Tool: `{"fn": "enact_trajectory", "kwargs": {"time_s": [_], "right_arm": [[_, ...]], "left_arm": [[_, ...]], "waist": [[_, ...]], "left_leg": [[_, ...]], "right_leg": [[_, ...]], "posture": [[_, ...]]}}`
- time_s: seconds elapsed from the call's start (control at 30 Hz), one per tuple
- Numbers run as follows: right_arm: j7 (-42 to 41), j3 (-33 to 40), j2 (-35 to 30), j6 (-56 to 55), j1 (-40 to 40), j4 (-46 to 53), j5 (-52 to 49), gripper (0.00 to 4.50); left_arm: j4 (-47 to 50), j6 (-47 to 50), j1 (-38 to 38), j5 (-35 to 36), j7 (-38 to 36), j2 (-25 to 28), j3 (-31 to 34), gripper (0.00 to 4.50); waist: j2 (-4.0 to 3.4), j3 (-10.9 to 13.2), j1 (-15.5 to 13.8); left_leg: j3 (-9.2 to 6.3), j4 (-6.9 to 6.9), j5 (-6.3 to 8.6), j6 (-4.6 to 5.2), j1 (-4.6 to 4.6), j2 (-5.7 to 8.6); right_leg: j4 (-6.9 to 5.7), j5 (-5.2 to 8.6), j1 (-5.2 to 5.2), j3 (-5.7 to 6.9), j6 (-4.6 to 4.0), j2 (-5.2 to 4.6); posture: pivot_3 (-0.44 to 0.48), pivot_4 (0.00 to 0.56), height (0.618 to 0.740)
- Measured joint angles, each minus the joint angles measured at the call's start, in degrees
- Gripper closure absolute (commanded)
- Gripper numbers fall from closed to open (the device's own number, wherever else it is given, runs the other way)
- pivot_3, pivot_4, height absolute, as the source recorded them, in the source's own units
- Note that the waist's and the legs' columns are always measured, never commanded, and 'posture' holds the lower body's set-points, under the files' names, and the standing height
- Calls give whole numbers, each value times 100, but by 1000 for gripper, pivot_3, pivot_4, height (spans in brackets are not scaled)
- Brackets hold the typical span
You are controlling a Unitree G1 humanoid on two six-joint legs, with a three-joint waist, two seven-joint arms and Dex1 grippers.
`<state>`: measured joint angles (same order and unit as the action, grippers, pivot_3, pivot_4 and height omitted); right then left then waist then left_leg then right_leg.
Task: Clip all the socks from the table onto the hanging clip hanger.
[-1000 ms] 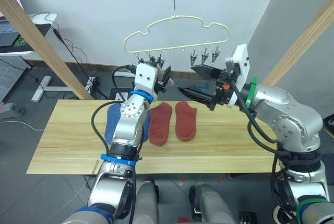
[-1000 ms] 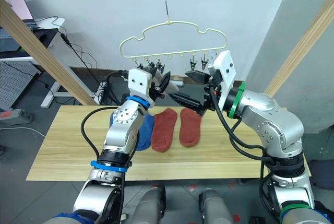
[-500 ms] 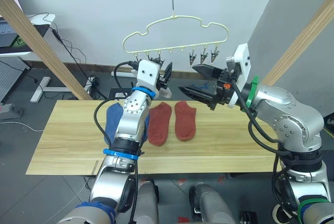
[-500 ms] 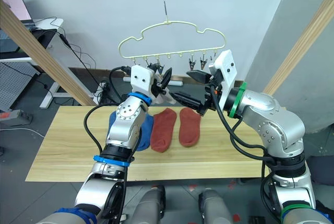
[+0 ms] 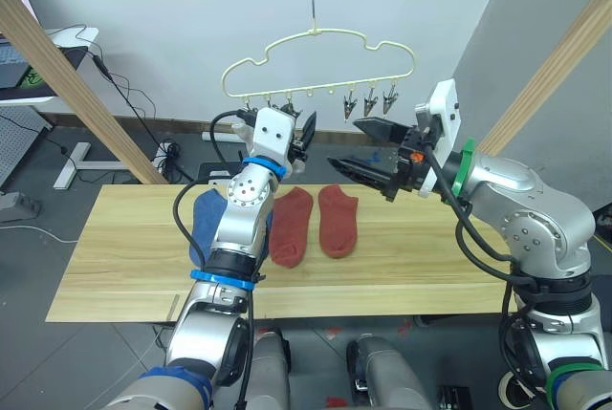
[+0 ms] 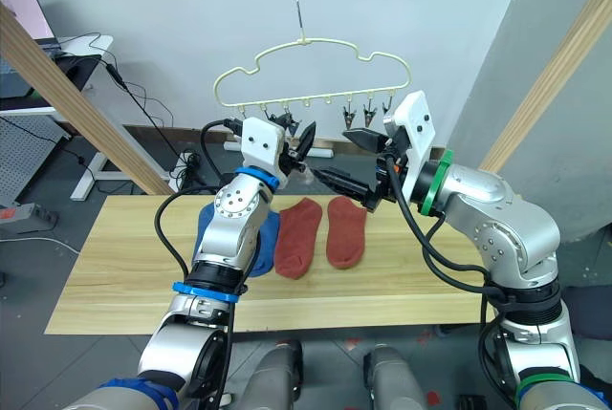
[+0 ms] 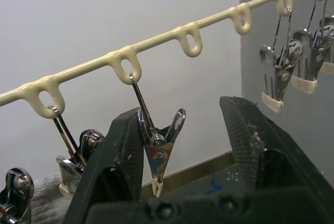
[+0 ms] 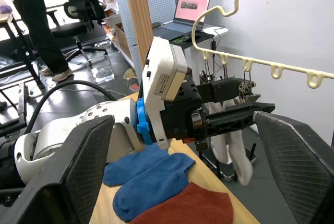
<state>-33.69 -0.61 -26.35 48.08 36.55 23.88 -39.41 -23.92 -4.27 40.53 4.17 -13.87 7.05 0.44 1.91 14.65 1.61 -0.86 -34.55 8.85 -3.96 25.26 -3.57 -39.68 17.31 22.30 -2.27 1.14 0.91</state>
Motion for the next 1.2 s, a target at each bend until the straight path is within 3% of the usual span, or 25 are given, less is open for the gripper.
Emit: {"fn": "enact_trajectory", "kwargs": {"time_s": [0.2, 0.83, 0.9, 1.07, 1.2], "right_arm": [[1, 0, -1, 0, -2, 0, -1, 0], [-4, -7, 0, -68, -30, 0, 38, 0], [-5, -7, 0, -75, -30, 0, 39, 0], [-4, -7, -1, -76, -30, 0, 39, 0], [-3, -7, -4, -76, -31, 0, 39, 0]], "left_arm": [[-174, -4, 64, -47, 84, 48, 21, 4158], [-237, 1, 104, -73, 74, 51, 27, 4204], [-239, -2, 108, -89, 75, 48, 22, 3432], [-271, -29, 143, -98, 73, 41, 18, 2007], [-341, -93, 196, -103, 74, 41, 18, 2007]], "waist": [[0, 0, 2], [0, 0, 2], [0, 0, 2], [0, 0, 2], [0, 0, 3]], "left_leg": [[-1, -6, 0, 0, 0, 0], [-1, -10, 0, 0, 0, 0], [-1, -10, 0, 0, 0, 0], [-1, -11, 0, 0, 0, 0], [-1, -11, 0, 0, 0, 0]], "right_leg": [[-7, 0, 0, 0, 0, 0], [-12, 0, 0, 0, 0, 0], [-12, 0, 0, 0, 0, 0], [-12, 0, 0, 0, 1, 0], [-12, 1, 0, 0, 1, 0]], "posture": [[-32, 209, 740], [-27, 208, 740], [-29, 208, 740], [-32, 205, 740], [-32, 204, 740]]}}
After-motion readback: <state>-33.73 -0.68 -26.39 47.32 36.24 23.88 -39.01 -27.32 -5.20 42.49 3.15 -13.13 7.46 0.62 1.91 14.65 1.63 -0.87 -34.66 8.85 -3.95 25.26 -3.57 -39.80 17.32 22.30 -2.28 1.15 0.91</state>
